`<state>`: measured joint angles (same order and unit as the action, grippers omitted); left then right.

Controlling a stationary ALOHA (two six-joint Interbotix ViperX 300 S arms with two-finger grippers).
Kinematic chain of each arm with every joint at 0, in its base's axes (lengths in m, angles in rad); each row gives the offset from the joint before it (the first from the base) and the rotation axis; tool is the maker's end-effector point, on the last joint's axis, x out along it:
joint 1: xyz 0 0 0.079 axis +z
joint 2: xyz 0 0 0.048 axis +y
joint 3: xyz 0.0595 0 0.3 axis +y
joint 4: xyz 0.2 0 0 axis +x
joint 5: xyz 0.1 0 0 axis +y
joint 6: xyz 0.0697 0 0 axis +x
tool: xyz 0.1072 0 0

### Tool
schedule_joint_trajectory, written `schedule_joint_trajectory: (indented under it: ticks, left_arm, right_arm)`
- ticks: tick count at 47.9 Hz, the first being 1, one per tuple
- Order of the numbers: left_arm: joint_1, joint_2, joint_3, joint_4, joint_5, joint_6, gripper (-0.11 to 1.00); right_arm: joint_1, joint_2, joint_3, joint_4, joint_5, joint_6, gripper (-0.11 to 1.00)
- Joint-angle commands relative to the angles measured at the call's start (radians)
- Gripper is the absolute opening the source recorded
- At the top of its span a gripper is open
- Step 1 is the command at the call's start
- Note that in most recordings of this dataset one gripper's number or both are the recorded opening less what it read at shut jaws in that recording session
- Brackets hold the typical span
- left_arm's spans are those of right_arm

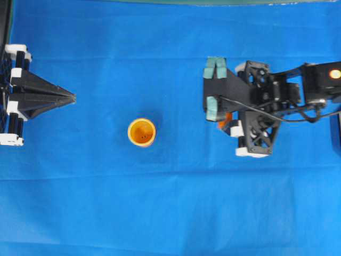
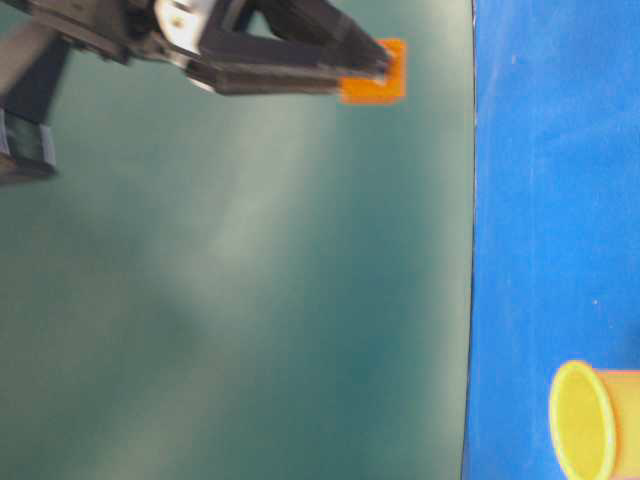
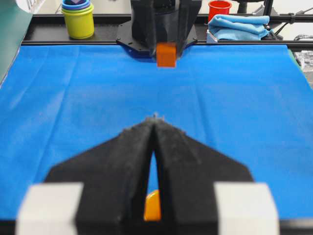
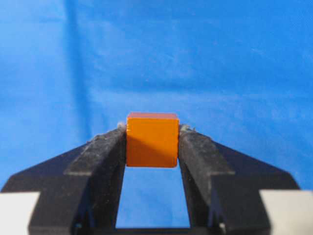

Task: Move the block forward with right arm.
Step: 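Carry the held cube with the right gripper toward the lower right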

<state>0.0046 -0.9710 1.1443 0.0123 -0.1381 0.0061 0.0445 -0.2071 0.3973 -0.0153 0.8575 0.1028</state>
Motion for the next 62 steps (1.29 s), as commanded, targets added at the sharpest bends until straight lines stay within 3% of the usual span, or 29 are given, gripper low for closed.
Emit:
schedule_joint_trajectory:
  ticks: [1,32,43,62]
  left_arm:
    - [0.003,0.005,-0.032,0.002,-0.008,0.002,0.00]
    - [0.003,0.005,-0.038,0.003,-0.006,0.000,0.00]
    - [0.003,0.005,-0.038,0.003,-0.006,-0.002,0.00]
    - [0.003,0.005,-0.040,0.002,-0.005,0.000,0.00]
  right_arm:
    - [0.021,-0.035,-0.031,0.003,0.012,-0.002,0.41]
    - [0.201,-0.058,-0.110,0.011,0.031,0.003,0.41]
    - [0.250,-0.058,-0.141,0.055,0.031,0.003,0.41]
    - [0.305,-0.058,-0.175,0.176,0.026,0.003,0.41]
